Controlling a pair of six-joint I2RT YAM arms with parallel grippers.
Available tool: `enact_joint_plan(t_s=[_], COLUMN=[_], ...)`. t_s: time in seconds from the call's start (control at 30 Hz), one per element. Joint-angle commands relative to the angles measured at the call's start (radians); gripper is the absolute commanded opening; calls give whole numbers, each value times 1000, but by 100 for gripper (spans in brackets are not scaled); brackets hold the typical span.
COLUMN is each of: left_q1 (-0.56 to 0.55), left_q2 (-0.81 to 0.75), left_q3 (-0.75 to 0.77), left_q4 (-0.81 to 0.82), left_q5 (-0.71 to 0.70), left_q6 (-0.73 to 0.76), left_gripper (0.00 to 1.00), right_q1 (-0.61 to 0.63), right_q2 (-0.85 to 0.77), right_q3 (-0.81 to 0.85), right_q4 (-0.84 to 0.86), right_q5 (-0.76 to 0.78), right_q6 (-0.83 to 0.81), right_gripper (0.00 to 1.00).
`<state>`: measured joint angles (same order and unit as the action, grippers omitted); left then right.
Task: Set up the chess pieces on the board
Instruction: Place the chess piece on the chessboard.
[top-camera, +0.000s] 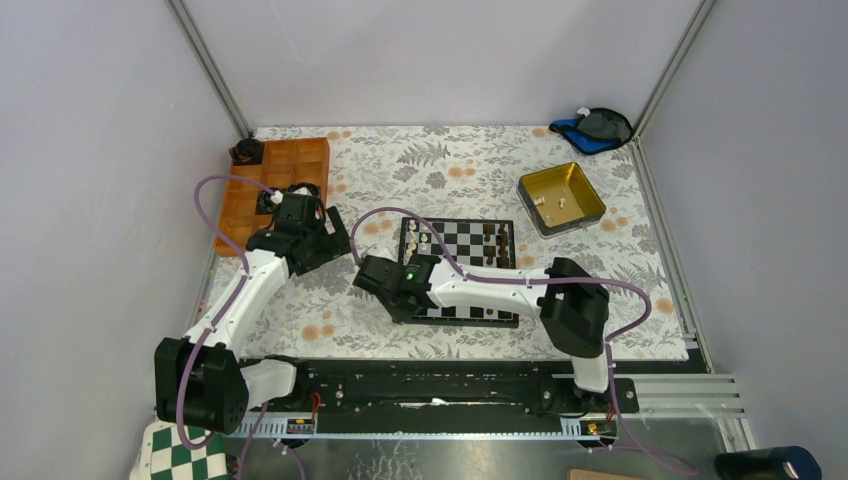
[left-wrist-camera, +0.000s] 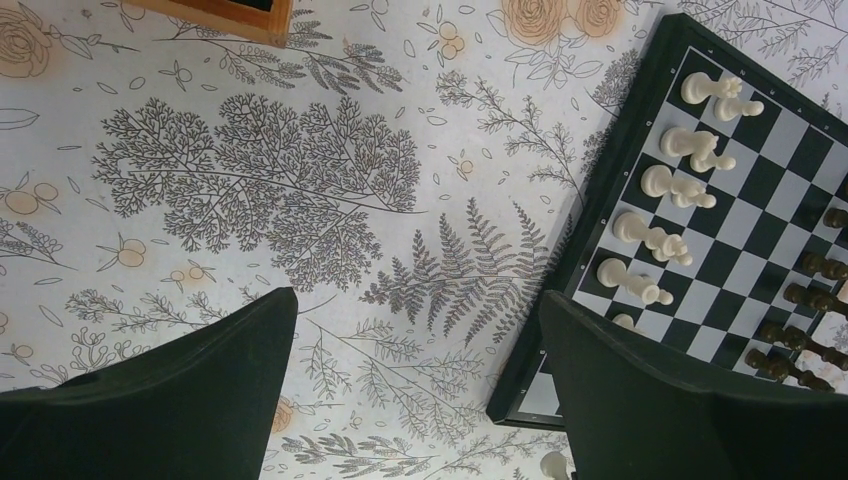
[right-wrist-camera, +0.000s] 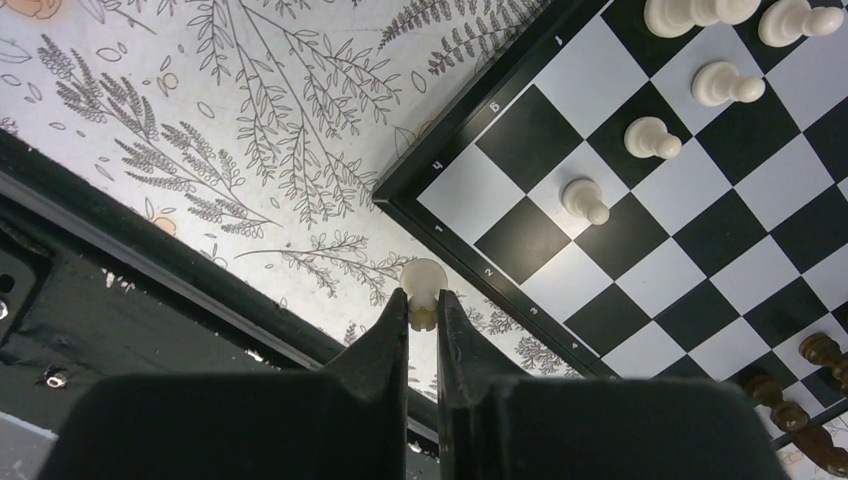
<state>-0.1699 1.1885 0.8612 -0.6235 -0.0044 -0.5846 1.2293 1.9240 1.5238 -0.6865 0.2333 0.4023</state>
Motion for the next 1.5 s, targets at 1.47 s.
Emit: enact_joint_plan(t_s=[1.47], left_q1=[3], left_q2=[66], left_q3=[-5], left_q4=[21], left_q5=[-39], left_q6=[34], left_gripper=[99], right_q1=[-108], right_q2=[82], right_q3=[9], right_q4=[91], right_q5=[-109], right_q6=[-71], right_gripper=[0])
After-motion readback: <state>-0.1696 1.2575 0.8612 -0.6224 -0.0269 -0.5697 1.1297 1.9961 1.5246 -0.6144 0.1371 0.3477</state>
